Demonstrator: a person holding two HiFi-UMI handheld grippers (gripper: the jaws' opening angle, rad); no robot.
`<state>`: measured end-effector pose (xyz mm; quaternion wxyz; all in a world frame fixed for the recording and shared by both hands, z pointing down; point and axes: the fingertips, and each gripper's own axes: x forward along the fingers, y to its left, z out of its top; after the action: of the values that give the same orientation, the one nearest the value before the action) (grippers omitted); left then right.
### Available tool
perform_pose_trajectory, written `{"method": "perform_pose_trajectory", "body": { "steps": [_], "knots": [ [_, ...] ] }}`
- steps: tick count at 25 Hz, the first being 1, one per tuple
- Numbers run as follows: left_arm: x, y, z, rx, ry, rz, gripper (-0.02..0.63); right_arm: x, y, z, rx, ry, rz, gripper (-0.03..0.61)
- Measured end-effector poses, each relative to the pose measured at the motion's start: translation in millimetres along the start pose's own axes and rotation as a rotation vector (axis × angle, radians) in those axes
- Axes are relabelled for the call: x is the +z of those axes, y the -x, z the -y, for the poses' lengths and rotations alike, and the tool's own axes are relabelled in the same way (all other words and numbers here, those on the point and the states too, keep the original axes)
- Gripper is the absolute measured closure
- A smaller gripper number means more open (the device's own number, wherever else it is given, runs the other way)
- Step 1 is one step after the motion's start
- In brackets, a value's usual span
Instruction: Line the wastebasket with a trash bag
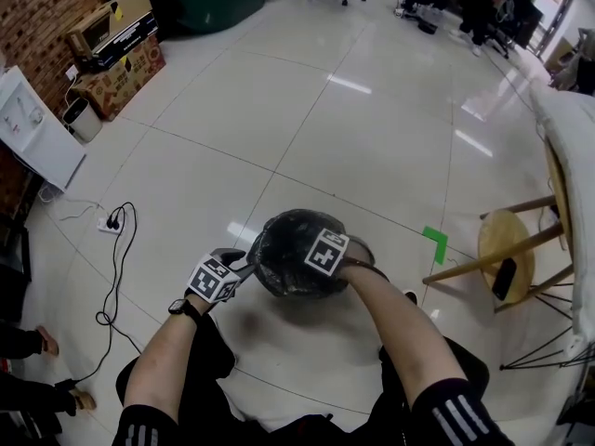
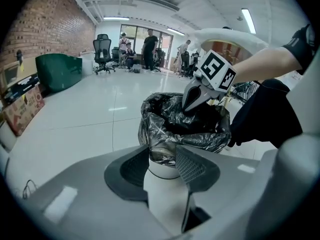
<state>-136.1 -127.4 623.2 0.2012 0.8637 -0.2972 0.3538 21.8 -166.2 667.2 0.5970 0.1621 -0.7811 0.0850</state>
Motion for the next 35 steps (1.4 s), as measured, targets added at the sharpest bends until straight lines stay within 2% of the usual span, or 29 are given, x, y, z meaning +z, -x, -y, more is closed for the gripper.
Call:
{"method": "perform_pose_trajectory", "body": {
  "steps": [3, 8, 14, 19, 23, 29, 31, 34, 35],
  "knots": [
    [6, 0, -1, 0.011, -0.011, 0.018, 0.457, 6, 2, 4, -0.034, 0.031, 0.014, 0.572],
    [36, 25, -8, 0.045, -0.046, 0.075, 0.457, 32, 63, 14, -0.086, -0.034, 0.23, 0.572],
    [91, 78, 12, 0.066, -0.114, 0.149, 0.446, 46, 172, -15, 0.015, -0.205, 0.515, 0.572],
    [130, 123, 56, 0.059, -0.084, 0.25, 0.44, 42, 258, -47, 0.017, -0.306, 0.722, 0.572],
    [122, 141, 88, 0.042, -0.064, 0.277, 0.435, 22, 290, -68, -0.008, -0.36, 0.798, 0.572],
    [101, 133, 114, 0.014, -0.138, 0.227, 0.431, -6, 286, -64, -0.016, -0.496, 0.898, 0.572],
    [99, 124, 118, 0.014, -0.187, 0.211, 0.433, -2, 279, -58, -0.024, -0.491, 0.9, 0.572],
    [89, 107, 123, 0.02, -0.312, 0.143, 0.431, 5, 268, -62, -0.019, -0.436, 0.864, 0.572],
    [88, 104, 123, 0.016, -0.325, 0.132, 0.428, 6, 266, -64, -0.009, -0.422, 0.857, 0.572]
  ]
}}
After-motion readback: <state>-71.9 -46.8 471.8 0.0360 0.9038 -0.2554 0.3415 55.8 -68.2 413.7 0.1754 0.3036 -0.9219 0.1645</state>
